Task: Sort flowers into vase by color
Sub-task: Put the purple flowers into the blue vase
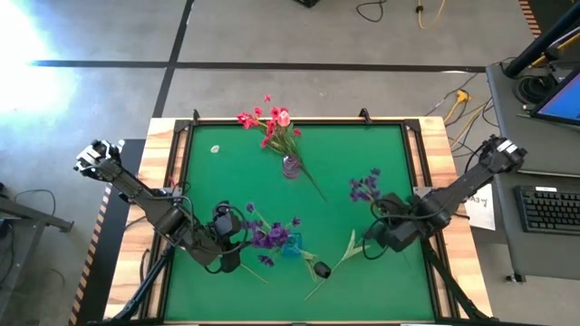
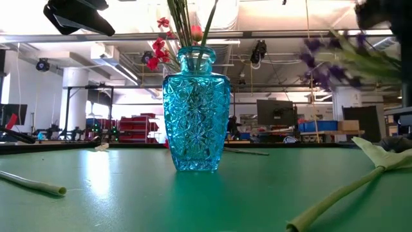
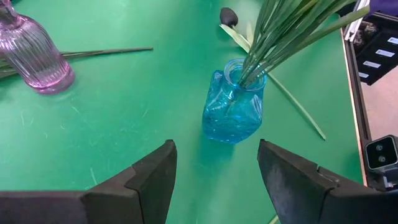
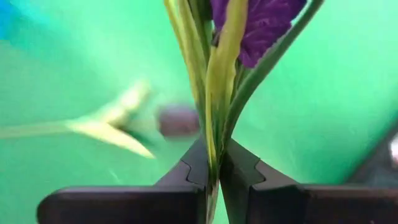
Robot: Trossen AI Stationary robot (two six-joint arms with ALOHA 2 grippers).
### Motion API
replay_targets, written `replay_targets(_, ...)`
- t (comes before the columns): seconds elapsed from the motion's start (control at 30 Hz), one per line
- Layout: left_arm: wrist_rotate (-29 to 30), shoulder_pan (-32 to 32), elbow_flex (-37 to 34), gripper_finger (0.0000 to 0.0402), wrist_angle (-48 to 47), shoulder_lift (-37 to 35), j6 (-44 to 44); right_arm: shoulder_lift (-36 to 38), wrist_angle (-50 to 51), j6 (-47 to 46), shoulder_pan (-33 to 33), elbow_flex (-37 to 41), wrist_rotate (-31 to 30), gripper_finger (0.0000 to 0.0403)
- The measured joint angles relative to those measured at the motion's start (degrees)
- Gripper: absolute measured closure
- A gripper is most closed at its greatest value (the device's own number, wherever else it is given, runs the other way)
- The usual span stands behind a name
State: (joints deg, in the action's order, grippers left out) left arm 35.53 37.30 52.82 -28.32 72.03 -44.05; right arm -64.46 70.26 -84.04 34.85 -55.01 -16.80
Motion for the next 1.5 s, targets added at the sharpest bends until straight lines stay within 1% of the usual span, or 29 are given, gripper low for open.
replay_targets(0.17,-0.01,0.00,0.00,0.0189,-0.02,0.00,-0.02,0.95,-1.97,7.34,0.00,-5.50,-14.44,0.0385)
replay_targets(0.27,-0.02,0.00,0.00,0.0189,-0.02,0.00,-0.26,1.02,-5.84,14.73,0.00,-8.14,-21.39,0.0385)
replay_targets(0.4,-0.02,0.00,0.00,0.0189,-0.02,0.00,-0.42,0.89,-15.44,28.97,0.00,-9.98,-28.23,0.0385)
replay_targets(0.53,-0.02,0.00,0.00,0.0189,-0.02,0.00,-0.42,1.00,-29.44,45.12,0.00,-9.04,-31.31,0.0385)
replay_targets(0.67,-0.02,0.00,0.00,0.0189,-0.02,0.00,-0.42,1.09,-45.94,60.30,0.00,-5.83,-31.34,0.0385)
replay_targets(0.8,-0.01,0.00,0.00,0.0189,0.00,0.00,-0.44,0.96,-64.59,74.57,0.00,-1.47,-30.56,0.0385)
replay_targets(0.93,0.00,0.00,0.00,0.0189,0.03,0.00,-0.44,0.96,-82.34,86.96,0.00,2.75,-26.25,0.0385)
replay_targets(1.07,0.00,0.00,0.00,0.0189,0.03,0.00,-0.44,0.67,-95.47,94.46,-0.46,5.84,-18.07,0.0385)
replay_targets(1.13,0.00,0.00,0.00,0.0189,0.03,0.00,-0.44,0.56,-99.84,95.99,-1.04,7.17,-14.85,0.0385)
replay_targets(1.23,0.00,0.00,0.00,0.0189,0.06,0.00,-0.44,0.54,-102.39,96.68,-2.36,8.29,-11.96,0.0385)
replay_targets(1.5,0.30,0.00,0.00,0.0189,0.31,0.00,-0.42,-1.71,-106.26,97.02,-4.92,9.23,-11.06,0.0385)
